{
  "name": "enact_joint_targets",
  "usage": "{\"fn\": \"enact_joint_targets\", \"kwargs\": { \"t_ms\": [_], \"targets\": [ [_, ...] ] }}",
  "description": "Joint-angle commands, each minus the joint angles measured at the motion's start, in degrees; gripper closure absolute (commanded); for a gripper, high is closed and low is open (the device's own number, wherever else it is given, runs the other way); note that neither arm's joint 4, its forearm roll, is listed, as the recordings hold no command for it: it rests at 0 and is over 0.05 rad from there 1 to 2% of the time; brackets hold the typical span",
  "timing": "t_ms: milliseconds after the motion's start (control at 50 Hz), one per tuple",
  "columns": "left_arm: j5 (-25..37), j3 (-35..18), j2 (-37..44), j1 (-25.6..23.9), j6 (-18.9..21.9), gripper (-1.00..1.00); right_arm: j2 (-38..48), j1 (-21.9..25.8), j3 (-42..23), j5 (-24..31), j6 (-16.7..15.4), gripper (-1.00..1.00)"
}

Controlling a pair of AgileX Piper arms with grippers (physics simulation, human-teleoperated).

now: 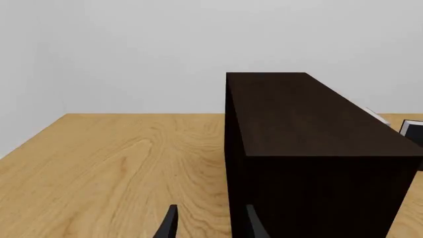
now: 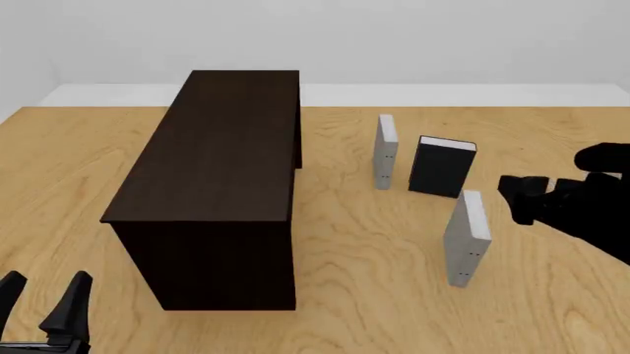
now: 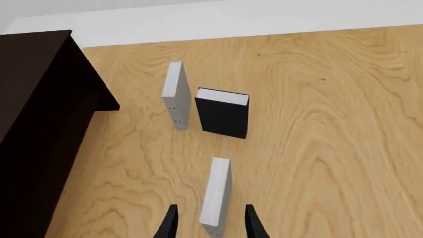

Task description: Pick up the book on the right and place it under the cabinet shelf.

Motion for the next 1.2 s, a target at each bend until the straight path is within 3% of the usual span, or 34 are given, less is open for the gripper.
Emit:
{"fn": "enact_joint_targets", "kwargs": {
  "t_ms": [20,640,1200],
  "targets": [
    [0.0,0.0,0.0,0.0,0.0,-1.0,5.6,0.9,1.2,-4.6,1.9,-1.0],
    [0.1,0.0,0.0,0.0,0.0,-1.0,12.5,-0.6,7.9,-14.5,0.9,-1.0],
    [0.2,0.0,-0.2,0.2,0.0,-1.0,16.9,0.1,12.1,-21.2,3.2,-1.0]
  ]
}}
